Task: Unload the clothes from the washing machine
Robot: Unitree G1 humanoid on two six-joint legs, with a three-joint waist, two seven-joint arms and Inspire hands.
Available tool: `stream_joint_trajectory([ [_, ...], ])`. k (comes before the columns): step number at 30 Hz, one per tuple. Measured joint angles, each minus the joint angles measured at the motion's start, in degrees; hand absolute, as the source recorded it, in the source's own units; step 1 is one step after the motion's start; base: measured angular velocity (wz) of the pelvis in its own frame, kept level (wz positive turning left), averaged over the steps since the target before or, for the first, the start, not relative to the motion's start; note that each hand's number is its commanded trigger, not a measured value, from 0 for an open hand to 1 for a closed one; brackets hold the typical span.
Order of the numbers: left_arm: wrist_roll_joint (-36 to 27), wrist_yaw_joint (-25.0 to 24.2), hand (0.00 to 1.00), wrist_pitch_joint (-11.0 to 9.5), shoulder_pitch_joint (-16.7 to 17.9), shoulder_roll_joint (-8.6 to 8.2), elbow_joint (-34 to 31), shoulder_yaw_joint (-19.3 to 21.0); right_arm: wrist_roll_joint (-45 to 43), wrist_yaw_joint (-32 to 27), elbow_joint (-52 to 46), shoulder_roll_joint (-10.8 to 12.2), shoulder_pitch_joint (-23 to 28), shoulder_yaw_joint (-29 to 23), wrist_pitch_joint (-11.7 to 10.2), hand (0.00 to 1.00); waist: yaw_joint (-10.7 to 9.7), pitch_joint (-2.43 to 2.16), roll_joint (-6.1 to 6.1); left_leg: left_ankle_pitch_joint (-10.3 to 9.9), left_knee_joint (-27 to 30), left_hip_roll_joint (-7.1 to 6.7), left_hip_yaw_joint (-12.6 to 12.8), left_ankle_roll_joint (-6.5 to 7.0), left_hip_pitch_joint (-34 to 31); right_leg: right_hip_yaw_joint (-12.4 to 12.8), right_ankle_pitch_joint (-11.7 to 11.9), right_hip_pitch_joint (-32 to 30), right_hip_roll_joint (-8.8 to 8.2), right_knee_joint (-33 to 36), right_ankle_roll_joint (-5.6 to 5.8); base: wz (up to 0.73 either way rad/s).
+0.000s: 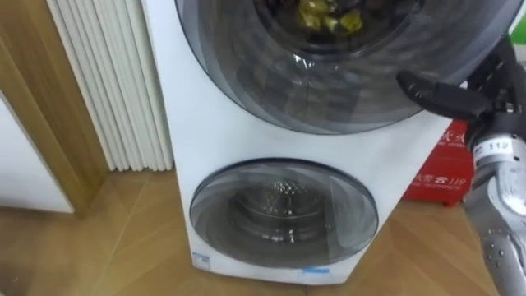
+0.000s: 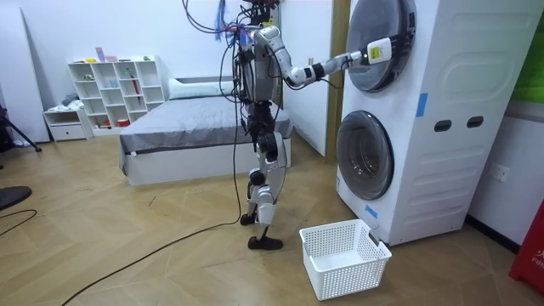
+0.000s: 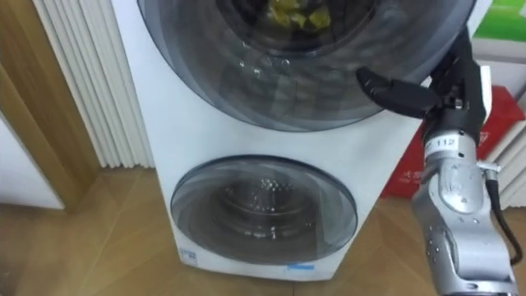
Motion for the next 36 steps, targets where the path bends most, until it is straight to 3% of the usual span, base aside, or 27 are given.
stream_joint_trajectory([
  [10,0.0,0.3,0.0,0.0,-0.2,0.0,2.1,0.6,-0.9,-2.4,-7.9,-0.1,0.2,0.1,0.1,0.0,0.1,-0.04,-0.09,0.1,0.9,-0.06,1.4,0.11,-0.2,0.0,-0.1,0.0,-0.33,0.0,-0.08,-0.01],
  [20,-0.2,1.4,0.0,0.1,-0.2,0.62,1.9,-0.7,-0.8,-0.4,-9.6,-0.1,1.6,1.2,0.0,0.0,-0.1,-0.06,-0.78,0.1,0.8,0.0,2.5,0.17,0.5,1.3,-0.1,0.4,-0.1,0.1,-0.09,-0.06],
  [25,-0.6,1.8,0.0,-0.1,-0.2,1.12,1.4,-3.0,-0.5,2.1,-10.0,-0.1,2.3,1.3,-1.2,0.0,-0.8,0.06,-0.59,0.1,0.8,0.02,2.7,0.17,0.5,1.4,-0.1,0.4,-0.04,0.1,-0.1,-0.02],
  [31,-0.7,2.7,0.0,-0.6,0.2,1.75,1.5,-5.1,0.2,4.7,-12.8,0.2,8.2,1.9,-5.4,0.0,-0.7,0.22,-0.33,0.0,0.5,0.55,4.1,0.09,0.9,1.6,0.1,0.3,0.36,0.1,-0.36,-0.06],
  [36,-0.6,3.1,0.0,-0.6,0.6,1.42,1.9,-5.6,1.3,7.5,-14.9,1.0,11.7,2.9,-5.7,0.0,-0.7,0.09,0.69,-0.4,0.2,1.15,5.0,-0.21,1.2,2.4,0.3,0.1,0.87,0.1,-0.67,-0.1],
])
